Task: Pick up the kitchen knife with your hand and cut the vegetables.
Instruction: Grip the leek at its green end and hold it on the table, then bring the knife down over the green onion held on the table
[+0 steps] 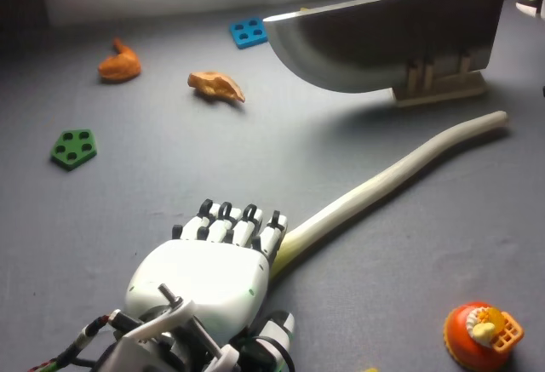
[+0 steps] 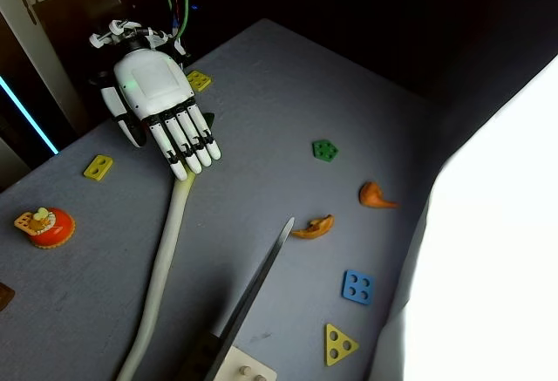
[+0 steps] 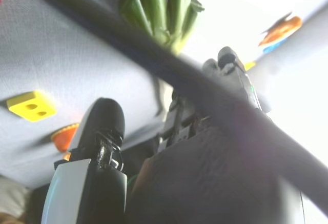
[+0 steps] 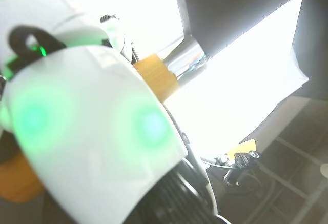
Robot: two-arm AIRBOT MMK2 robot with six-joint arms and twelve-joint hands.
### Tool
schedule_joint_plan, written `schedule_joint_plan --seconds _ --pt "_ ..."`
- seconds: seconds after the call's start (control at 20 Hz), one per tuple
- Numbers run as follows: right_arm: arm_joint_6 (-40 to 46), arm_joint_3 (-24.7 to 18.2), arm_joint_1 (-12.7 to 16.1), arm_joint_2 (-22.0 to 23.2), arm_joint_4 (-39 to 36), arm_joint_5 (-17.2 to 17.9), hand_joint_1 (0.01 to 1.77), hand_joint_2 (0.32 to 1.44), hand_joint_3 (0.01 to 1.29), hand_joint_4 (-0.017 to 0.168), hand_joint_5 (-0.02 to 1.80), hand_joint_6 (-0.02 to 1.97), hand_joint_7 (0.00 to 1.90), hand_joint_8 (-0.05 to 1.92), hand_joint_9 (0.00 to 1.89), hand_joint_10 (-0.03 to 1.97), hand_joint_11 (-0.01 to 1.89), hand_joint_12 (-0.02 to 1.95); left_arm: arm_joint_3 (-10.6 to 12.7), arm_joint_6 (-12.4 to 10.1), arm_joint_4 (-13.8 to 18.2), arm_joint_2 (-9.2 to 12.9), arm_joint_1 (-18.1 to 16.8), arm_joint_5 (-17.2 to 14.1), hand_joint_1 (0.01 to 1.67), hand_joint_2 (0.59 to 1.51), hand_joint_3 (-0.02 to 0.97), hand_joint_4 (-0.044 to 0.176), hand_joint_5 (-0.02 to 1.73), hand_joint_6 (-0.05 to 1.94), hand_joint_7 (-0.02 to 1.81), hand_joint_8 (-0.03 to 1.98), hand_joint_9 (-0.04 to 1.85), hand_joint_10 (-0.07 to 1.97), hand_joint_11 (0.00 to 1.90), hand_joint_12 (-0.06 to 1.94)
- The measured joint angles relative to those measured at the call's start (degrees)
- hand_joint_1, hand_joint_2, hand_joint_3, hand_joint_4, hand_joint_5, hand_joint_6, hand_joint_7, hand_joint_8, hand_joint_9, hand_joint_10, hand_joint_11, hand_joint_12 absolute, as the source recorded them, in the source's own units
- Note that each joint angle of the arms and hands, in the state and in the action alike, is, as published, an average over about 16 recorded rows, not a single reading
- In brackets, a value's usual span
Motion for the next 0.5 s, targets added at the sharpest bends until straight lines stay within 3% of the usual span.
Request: schedule_joint_plan --seconds 0.2,0.5 --pt "-2.26 0.0 0.02 -0.4 2.14 0.4 1.47 0.89 0.35 0.165 1.26 1.93 1.39 1.85 1.49 1.84 1.51 1.85 0.37 -1.14 1.1 -0.42 0.7 -0.51 0.44 1.435 0.014 0.018 0.05 0.01 0.02 0.0 0.02 0.01 0.02 0.01" --pt "-5.38 0.01 0.04 -1.06 4.99 1.73 1.53 0.78 0.62 0.165 1.3 1.91 1.42 1.83 1.5 1.82 1.52 1.84 0.35 -2.39 2.28 -0.91 1.79 -1.24 0.44 1.411 0.015 0.02 0.05 0.01 0.02 0.0 0.02 0.01 0.02 0.0"
